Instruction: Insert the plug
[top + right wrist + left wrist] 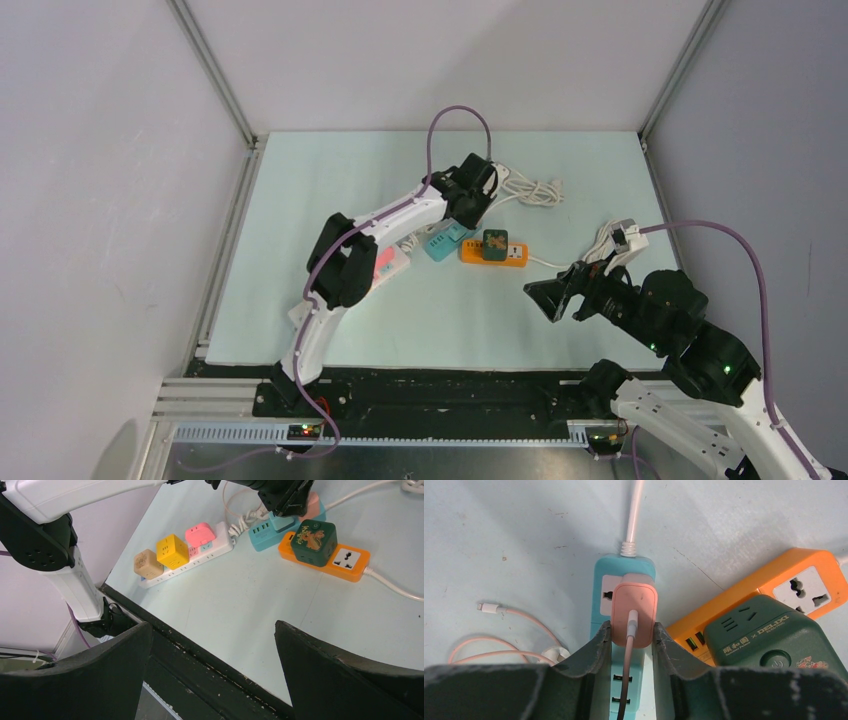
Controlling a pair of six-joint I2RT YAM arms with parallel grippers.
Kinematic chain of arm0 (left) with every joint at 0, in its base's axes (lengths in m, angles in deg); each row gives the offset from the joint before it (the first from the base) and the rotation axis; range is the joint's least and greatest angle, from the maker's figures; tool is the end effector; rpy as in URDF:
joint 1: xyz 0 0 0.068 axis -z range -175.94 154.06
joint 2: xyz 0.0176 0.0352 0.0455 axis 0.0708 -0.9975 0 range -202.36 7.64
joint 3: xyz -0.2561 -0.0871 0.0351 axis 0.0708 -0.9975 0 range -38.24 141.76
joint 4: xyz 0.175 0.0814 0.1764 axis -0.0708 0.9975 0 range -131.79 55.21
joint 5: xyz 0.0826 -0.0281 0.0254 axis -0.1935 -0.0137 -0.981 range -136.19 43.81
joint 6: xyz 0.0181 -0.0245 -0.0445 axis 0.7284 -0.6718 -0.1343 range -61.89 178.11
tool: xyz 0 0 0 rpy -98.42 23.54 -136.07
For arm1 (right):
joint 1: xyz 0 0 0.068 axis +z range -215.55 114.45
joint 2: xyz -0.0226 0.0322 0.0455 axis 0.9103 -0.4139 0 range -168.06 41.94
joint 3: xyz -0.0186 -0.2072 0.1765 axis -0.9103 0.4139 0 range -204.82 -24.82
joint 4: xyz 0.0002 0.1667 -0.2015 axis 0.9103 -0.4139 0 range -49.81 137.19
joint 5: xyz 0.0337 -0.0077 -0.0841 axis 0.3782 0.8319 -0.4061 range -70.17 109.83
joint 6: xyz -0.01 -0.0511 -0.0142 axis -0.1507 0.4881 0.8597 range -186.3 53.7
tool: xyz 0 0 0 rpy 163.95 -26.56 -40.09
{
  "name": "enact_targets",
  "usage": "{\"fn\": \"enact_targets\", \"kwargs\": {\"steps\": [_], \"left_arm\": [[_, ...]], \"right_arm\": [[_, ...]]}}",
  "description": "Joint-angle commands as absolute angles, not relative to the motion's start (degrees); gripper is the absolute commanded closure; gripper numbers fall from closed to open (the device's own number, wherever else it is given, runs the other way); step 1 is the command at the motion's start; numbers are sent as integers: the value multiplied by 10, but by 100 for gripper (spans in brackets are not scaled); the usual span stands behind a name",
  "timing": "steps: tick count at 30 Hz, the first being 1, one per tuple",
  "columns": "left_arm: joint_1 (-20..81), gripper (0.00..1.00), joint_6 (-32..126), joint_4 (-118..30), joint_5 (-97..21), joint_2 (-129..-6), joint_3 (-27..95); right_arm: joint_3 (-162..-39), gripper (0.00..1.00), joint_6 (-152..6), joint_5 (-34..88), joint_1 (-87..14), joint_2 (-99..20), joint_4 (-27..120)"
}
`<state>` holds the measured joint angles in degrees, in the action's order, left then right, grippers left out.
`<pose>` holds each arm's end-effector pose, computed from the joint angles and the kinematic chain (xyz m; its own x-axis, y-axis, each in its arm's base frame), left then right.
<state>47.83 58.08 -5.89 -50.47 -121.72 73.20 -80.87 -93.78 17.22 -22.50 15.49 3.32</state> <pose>0.3656 -0.3465 0.2110 -0.5832 0.5580 -0.5904 0.6578 0.7508 0.0598 0.0546 0.0489 0.3773 -0.4597 0.2013 -0.8649 -0.4933 0.7520 0.4372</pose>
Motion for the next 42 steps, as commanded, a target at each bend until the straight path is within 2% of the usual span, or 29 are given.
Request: {"fn": "enact_targets", "kwargs": {"steps": [1, 3, 5, 10, 17, 23, 27, 31, 33, 42], "left_arm": [[480, 73, 565, -37, -512, -1231, 732], [476, 51, 568, -36, -513, -1228, 756], [471, 41, 577, -36, -509, -1226, 782], [462, 26, 601, -35, -497, -1219, 844], [460, 2, 606, -36, -521, -1145, 819], [443, 0, 601, -35, -631, -1024, 738], [434, 0, 577, -36, -672, -896, 656], [437, 0, 532, -87, -716, -700, 519], [439, 0, 520, -128, -742, -604, 410], [440, 2, 441, -116, -761, -254, 216]], "right_arm": [[-809, 4, -954, 155, -224, 150, 50], [-809, 4, -959, 151, -224, 147, 49], [-809, 4, -963, 150, -224, 144, 47], [-809, 4, -976, 150, -224, 143, 46], [-808, 4, -990, 133, -224, 149, 32], [-809, 4, -991, 125, -225, 154, 21], [-809, 4, -994, 115, -226, 167, 20], [-811, 4, -993, 95, -227, 182, 16], [-816, 5, -992, 86, -227, 185, 11], [-849, 8, -1001, 4, -228, 193, -25]]}}
